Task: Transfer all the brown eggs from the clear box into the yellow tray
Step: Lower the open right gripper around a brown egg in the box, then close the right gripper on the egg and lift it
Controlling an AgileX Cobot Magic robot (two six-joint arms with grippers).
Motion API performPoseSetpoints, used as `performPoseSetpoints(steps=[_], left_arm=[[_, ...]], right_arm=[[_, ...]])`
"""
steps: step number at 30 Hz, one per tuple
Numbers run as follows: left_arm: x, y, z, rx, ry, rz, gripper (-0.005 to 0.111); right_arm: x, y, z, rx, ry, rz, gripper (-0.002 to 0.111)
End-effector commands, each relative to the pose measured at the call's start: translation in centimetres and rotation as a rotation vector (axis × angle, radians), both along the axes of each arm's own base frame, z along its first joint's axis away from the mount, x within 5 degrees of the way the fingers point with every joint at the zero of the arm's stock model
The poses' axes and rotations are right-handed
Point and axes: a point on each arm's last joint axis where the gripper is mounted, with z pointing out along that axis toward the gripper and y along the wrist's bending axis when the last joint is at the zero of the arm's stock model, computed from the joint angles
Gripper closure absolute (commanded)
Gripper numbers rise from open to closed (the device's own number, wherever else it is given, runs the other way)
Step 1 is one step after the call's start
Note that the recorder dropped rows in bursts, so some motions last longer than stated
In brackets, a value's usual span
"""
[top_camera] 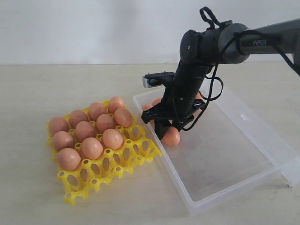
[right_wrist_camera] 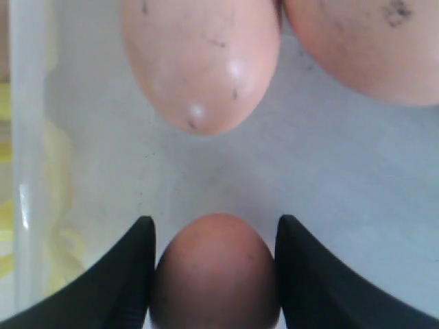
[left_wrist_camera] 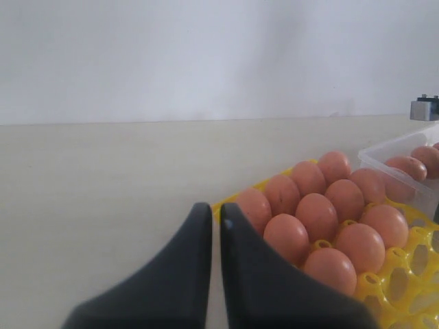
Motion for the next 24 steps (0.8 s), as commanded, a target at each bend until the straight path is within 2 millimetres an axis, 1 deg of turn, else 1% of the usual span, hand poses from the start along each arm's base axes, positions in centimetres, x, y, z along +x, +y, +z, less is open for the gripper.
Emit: performPoseSetpoints(steps=[1,3,6,11,16,18,20,22,24], left_arm=[[0.0,0.0,0.0,-0.004,-0.007,0.002,0.103],[0.0,0.0,0.0,-0.004,-0.007,0.002,0.103],[0.0,0.0,0.0,-0.004,-0.007,0.002,0.103],[0.0,0.0,0.0,-0.004,-0.007,0.002,0.103],[0.0,0.0,0.0,-0.004,-0.007,0.002,0.103],[0.0,0.0,0.0,-0.004,-0.007,0.002,0.103],[0.0,0.0,0.0,-0.004,-0.007,0.002,0.103],[0.0,0.0,0.0,-0.004,-0.007,0.002,0.103],[0.0,0.0,0.0,-0.004,-0.007,0.002,0.103]], right_arm=[[0.3,-0.6,0.0,-0.036,-0.026,0.026,0.108],[0.4,-0.7,0.4,-0.05,-0.044,0.018,0.108],[0.5,-1.0,2.1,-0.065,-0.087,-0.045,0.108],[0.3,-1.2,6.8,-0.014,-0.209,-0.127,0.108],[-0.4,-1.0,11.6,0.08,-0.33,-0.198,0.108],[-0.9,-0.3,13.6,0.117,-0.407,-0.19,0.108],[-1.7,0.8,15.5,0.17,-0.522,-0.179,0.108],[-2.8,2.1,16.8,0.229,-0.658,-0.168,0.108],[-4.2,3.2,17.3,0.285,-0.772,-0.16,0.108]])
